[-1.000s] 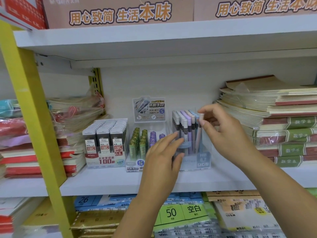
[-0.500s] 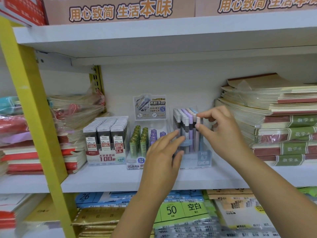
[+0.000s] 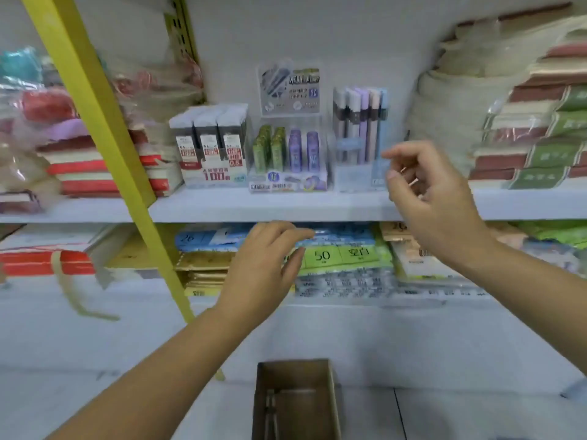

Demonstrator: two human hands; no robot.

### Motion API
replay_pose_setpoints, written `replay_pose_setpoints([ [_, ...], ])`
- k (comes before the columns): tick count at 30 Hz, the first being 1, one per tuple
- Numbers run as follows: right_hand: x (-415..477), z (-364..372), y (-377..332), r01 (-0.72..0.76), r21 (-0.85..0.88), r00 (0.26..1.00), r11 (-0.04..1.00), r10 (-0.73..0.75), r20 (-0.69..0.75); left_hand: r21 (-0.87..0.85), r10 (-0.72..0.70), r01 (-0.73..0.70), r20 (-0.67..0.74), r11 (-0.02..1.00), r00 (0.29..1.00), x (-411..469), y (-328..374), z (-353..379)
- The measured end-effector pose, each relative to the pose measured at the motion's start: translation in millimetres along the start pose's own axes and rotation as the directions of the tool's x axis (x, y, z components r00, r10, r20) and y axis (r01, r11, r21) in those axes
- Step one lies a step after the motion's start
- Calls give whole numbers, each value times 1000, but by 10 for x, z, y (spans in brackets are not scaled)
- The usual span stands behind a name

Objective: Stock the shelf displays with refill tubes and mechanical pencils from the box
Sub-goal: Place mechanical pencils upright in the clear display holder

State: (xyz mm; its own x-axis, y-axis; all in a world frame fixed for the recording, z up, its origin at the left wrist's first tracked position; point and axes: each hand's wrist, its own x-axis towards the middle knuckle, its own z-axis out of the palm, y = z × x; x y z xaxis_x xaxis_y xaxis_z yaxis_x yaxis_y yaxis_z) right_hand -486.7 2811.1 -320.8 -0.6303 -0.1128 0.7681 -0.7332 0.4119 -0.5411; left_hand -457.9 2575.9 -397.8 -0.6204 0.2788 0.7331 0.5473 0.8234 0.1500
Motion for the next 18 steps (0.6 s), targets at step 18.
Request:
replay_pose_setpoints([
  [18, -3288, 1464, 1444, -710, -470, 228, 525, 802, 552, 190, -506, 921, 862, 339, 9, -2756, -295, 1893],
])
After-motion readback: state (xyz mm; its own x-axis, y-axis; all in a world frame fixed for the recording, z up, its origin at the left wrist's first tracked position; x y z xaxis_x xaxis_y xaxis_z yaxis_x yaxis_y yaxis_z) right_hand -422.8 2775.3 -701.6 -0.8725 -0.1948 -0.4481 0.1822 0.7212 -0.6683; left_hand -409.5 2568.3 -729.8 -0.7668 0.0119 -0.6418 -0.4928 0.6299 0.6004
